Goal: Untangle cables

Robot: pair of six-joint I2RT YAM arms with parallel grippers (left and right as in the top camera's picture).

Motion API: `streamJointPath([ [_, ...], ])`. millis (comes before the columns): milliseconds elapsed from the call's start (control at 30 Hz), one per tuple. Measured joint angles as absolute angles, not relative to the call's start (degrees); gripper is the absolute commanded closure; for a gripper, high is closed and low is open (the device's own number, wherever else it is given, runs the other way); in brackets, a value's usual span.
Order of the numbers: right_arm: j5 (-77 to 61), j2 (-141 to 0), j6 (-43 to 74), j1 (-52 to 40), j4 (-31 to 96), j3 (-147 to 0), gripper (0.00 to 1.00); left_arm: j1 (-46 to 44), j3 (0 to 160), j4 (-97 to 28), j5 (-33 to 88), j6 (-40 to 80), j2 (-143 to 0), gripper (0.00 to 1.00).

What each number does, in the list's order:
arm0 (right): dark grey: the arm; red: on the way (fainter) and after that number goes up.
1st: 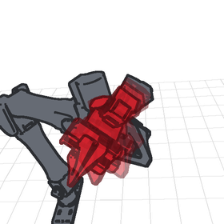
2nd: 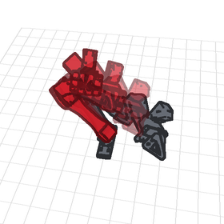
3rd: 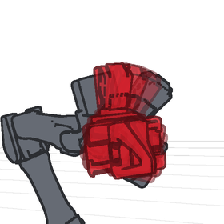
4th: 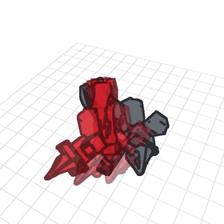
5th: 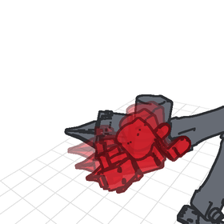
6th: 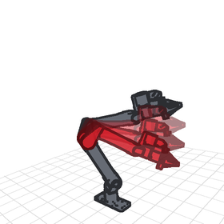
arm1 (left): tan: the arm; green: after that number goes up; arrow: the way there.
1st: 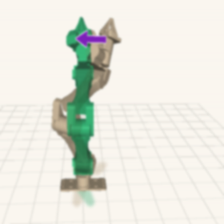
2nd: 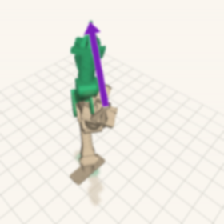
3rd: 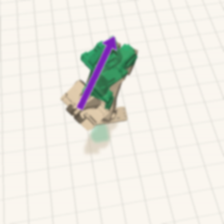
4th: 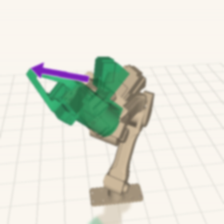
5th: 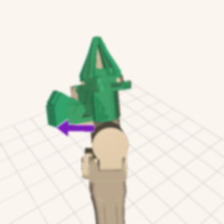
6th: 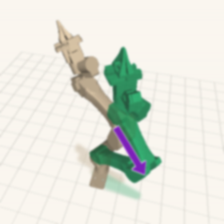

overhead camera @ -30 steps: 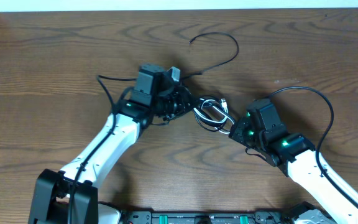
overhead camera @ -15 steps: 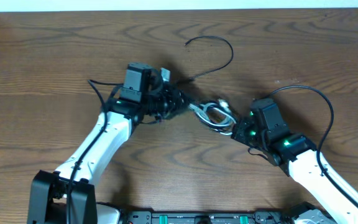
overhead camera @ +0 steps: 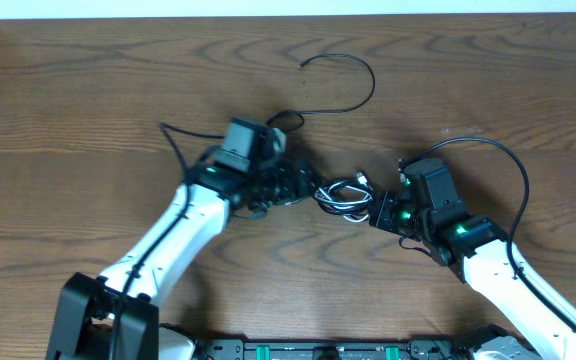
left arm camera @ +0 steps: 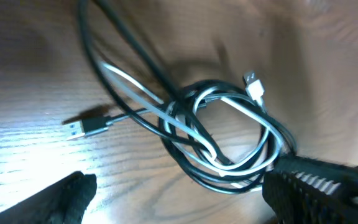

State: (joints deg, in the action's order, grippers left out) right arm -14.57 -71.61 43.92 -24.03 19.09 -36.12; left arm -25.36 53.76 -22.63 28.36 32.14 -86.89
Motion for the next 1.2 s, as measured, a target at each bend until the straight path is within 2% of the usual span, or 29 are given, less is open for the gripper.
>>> streamJointPath([
  [200, -15.0, -71.6, 43.8, -24.0, 19.2, -36.1, 0.99, -32.8, 53.8, -22.8, 19.8, 34.7, -86.9, 0.1],
  [433, -15.3, -71.6, 43.6, -24.0, 19.2, -36.1, 0.99, -33.2, 53.8, -24.3, 17.3, 52.5, -86.9, 0.09],
  [667, -15.3, -71.6, 43.5, -24.0, 19.2, -36.1, 0.99, -33.2, 53.8, -16.4, 20.3, 66.4, -88.9, 0.09],
  [833, -15.5, -71.6, 43.6, -24.0, 19.4, -36.1, 0.99, -33.2, 53.9, -15.1, 24.8, 71.7, -94.4, 0.27],
  [1000, -15.5, -71.6, 43.5, -24.0, 19.4, -36.1, 0.99, -33.2, 53.9, -12.6, 30.1, 74.4, -100.2, 0.89],
  [1033, -15.6, -71.6, 43.5, -24.0, 19.5, -36.1, 0.99, -33.2, 53.9, -12.2, 30.8, 74.8, -100.9, 0.92],
  [1200, -15.6, -71.6, 43.5, -24.0, 21.9, -36.1, 0.99, -32.6, 53.9, -10.9, 32.9, 75.2, -101.3, 0.92],
])
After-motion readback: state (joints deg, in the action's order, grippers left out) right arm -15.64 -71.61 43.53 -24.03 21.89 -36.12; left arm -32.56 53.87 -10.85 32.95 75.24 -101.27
